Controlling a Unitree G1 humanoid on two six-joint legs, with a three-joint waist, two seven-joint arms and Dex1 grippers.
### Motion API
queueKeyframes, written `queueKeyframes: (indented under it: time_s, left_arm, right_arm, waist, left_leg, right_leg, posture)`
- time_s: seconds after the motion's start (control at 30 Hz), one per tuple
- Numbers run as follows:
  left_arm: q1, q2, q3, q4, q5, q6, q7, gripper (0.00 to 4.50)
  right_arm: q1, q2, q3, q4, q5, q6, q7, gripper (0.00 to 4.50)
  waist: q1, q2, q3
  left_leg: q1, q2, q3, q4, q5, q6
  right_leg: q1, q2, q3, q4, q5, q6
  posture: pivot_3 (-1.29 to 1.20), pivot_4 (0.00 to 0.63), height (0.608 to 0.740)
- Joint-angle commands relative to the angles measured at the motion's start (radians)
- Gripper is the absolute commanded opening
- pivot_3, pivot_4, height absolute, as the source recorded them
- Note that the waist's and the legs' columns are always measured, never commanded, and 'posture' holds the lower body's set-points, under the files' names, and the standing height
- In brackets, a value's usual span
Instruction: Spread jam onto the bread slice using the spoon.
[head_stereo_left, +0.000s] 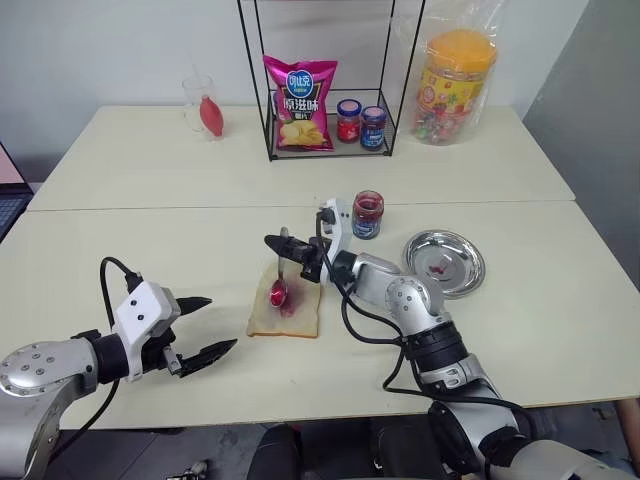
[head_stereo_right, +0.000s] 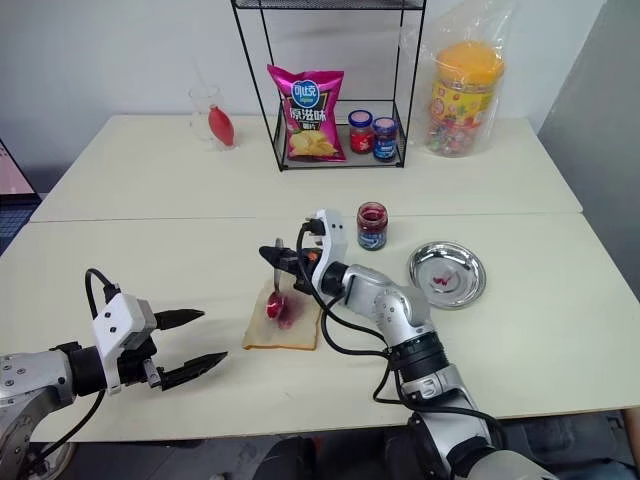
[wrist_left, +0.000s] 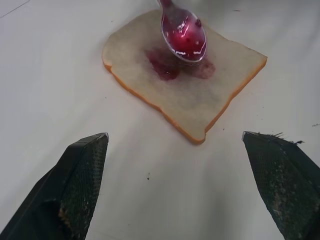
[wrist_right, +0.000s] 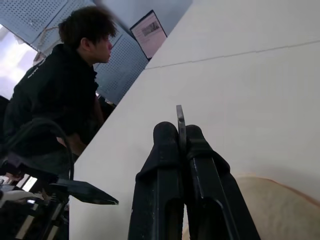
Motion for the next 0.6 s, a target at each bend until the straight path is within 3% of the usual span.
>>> queueKeyframes:
  time_s: [0.03,0.33,0.6]
  left_arm:
    - [-0.004,0.004,0.011,-0.01,0.001,-0.02,0.001,4.5]
    - [-0.004,0.008,0.013,-0.018,0.001,-0.015,0.002,4.5]
    - [-0.001,0.013,0.016,-0.019,0.001,-0.014,-0.003,4.5]
  right_arm:
    - [-0.025,0.1,-0.033,-0.02,0.033,0.005,-0.022,0.0]
    - [-0.081,0.161,-0.034,0.24,-0.055,-0.183,-0.007,0.0]
    - [-0.077,0.167,0.019,0.168,-0.02,-0.142,0.015,0.0]
  waist:
    - [0.0,0.0,0.0]
    - [-0.001,0.0,0.0]
    - [0.0,0.0,0.0]
  left_leg:
    - [0.0,0.0,0.0,0.0,0.0,0.0]
    - [0.0,0.0,0.001,0.0,0.0,0.0]
    - [0.002,0.0,0.001,0.001,0.0,0.0]
  right_leg:
    - [0.0,0.0,0.0,0.0,0.0,0.0]
    - [0.0,0.0,0.001,0.0,0.0,0.0]
    - [0.001,0.0,0.001,0.001,0.0,0.001]
  posture:
    - [0.0,0.15,0.74]
    - [0.0,0.15,0.74]
    - [0.0,0.15,0.74]
